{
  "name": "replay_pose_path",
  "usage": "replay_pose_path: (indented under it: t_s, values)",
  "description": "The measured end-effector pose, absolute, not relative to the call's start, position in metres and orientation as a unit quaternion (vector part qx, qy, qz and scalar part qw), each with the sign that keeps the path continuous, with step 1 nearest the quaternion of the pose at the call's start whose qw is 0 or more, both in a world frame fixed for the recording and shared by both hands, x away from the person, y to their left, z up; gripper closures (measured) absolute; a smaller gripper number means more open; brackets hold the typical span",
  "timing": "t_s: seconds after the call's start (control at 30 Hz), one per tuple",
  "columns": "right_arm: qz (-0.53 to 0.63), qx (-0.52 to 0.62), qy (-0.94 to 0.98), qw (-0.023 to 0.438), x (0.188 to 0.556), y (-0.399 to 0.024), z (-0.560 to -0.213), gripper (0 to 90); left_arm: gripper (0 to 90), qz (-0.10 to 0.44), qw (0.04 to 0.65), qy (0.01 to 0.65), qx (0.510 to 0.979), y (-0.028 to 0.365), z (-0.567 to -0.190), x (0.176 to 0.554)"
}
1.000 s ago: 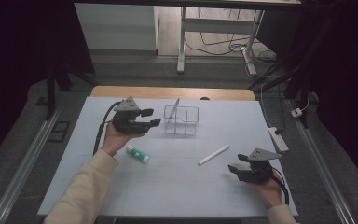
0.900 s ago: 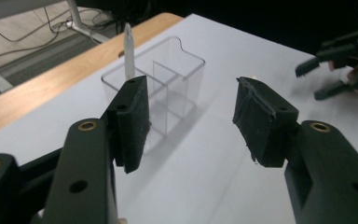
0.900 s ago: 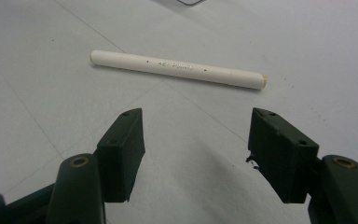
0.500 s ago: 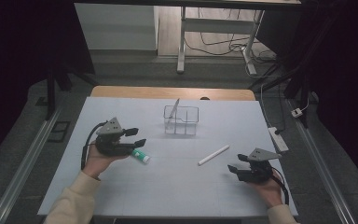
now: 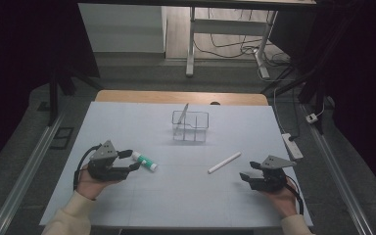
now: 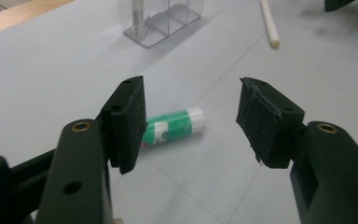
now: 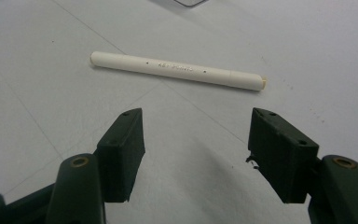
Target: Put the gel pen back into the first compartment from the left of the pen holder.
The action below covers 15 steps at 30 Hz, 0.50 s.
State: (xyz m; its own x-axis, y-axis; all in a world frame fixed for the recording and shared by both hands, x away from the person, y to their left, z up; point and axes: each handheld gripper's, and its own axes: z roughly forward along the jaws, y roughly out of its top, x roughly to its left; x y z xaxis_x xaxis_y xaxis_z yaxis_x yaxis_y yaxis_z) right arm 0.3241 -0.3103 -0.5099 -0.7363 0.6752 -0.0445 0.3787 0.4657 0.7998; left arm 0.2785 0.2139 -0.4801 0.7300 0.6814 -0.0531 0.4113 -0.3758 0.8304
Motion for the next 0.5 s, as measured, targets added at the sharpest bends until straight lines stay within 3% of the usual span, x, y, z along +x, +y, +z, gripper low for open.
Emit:
replay_pose_path:
  t_s: [0.5]
  values:
    - [0.409,0.315,0.837,0.183,0.324,-0.310,-0.510,35.1,41.0,0.154,0.443,0.360,0.807,0.231,-0.499,0.257]
